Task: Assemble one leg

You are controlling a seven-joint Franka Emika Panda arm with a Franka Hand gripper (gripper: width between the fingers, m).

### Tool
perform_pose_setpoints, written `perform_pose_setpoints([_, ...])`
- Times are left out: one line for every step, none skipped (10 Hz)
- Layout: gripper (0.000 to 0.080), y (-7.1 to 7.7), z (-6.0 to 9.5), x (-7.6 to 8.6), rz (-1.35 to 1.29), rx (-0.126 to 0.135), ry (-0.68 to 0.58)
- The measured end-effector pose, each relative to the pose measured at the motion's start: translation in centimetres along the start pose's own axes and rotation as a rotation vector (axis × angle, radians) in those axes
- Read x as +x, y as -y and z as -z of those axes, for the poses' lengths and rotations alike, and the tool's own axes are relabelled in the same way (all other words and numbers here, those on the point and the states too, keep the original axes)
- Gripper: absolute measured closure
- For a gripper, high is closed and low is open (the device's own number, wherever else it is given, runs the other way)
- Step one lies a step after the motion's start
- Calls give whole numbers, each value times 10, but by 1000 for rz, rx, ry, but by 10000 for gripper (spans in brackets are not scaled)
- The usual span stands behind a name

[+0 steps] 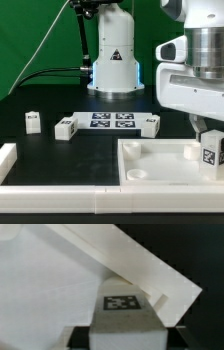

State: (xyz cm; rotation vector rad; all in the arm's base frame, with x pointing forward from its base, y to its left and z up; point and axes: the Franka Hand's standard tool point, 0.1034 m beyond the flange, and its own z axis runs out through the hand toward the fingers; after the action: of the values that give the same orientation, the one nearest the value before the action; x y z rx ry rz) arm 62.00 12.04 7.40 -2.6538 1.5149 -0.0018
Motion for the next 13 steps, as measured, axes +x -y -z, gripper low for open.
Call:
perform_pose_setpoints([509, 0, 0, 1, -91, 3, 6])
perform_pose_setpoints([508, 0, 0, 1, -88, 3, 5])
perform_pose_setpoints([444, 0, 0, 1, -83, 3, 6])
perform_pose_setpoints([444, 0, 0, 0, -38, 2, 6])
perform_pose_setpoints([248, -1, -1, 1, 10, 1, 5])
perform_pose_setpoints([177, -1, -1, 0, 161, -2, 6])
perform_pose_setpoints([158, -2, -2, -1, 318, -7, 6])
perform_pose_setpoints([158, -2, -2, -1, 469, -13, 5])
perform_pose_setpoints([152, -2, -2, 0, 588, -12, 5])
perform_pose_setpoints([152, -2, -2, 0, 702, -14, 5])
perform_pose_setpoints([150, -2, -2, 0, 848, -20, 1])
perform_pose_setpoints([150, -2, -2, 0, 960, -21, 1])
perform_pose_setpoints([150, -2, -2, 1, 1038, -21, 1])
